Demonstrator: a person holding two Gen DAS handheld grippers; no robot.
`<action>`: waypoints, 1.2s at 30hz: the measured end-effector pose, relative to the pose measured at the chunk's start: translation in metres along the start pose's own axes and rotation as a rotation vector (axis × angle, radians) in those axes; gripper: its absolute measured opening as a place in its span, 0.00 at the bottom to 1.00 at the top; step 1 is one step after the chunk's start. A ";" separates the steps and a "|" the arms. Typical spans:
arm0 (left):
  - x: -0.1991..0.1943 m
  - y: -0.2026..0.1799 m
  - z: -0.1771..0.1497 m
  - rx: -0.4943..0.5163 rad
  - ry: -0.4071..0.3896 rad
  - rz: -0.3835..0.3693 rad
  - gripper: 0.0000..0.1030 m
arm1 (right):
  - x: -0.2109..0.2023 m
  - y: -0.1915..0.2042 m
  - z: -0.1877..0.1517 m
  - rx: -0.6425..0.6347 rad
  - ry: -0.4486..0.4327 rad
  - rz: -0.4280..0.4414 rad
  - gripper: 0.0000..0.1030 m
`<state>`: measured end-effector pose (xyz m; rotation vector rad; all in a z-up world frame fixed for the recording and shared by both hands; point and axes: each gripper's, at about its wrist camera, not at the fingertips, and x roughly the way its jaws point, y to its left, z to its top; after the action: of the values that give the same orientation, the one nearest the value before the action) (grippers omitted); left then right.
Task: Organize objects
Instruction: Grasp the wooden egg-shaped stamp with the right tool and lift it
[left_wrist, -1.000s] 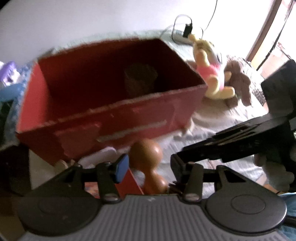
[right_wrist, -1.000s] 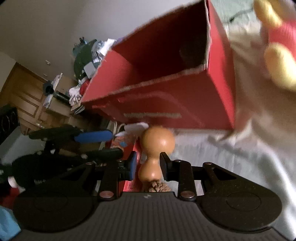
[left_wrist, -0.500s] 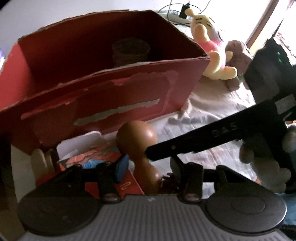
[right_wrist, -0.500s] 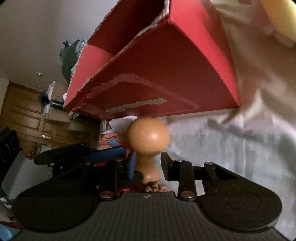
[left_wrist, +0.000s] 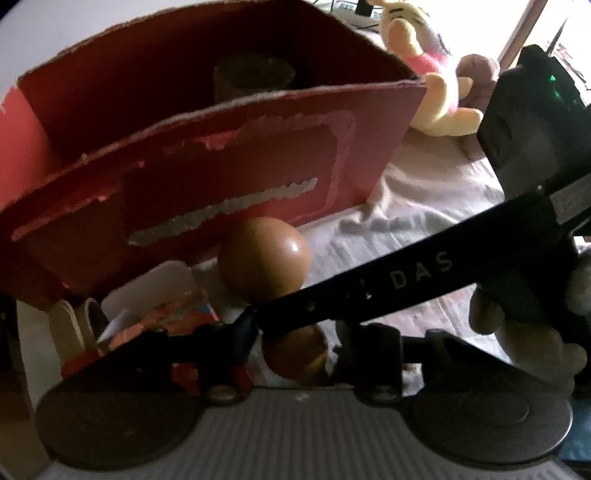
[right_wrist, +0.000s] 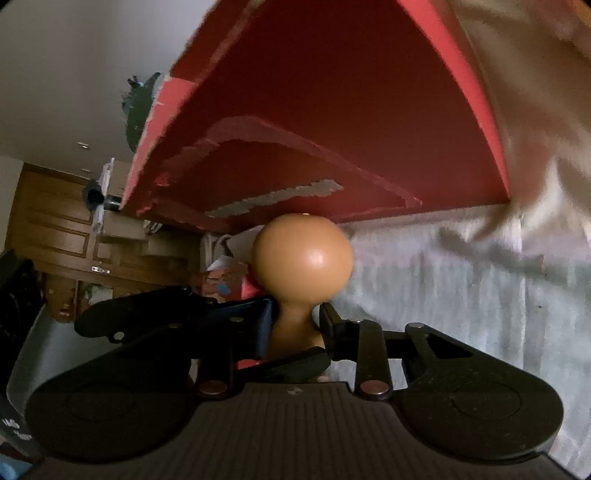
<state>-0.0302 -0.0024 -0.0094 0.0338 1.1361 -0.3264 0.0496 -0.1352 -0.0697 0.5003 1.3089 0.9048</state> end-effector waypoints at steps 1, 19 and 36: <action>-0.004 -0.001 0.000 0.010 -0.006 -0.001 0.37 | -0.003 0.003 -0.001 -0.017 -0.008 0.003 0.30; -0.098 -0.020 0.022 0.184 -0.254 -0.018 0.36 | -0.063 0.068 -0.003 -0.306 -0.261 0.073 0.30; -0.078 0.060 0.119 0.094 -0.326 0.006 0.36 | -0.027 0.088 0.127 -0.258 -0.236 -0.066 0.28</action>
<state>0.0620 0.0507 0.1026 0.0643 0.7969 -0.3657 0.1467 -0.0843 0.0421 0.3481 0.9732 0.9149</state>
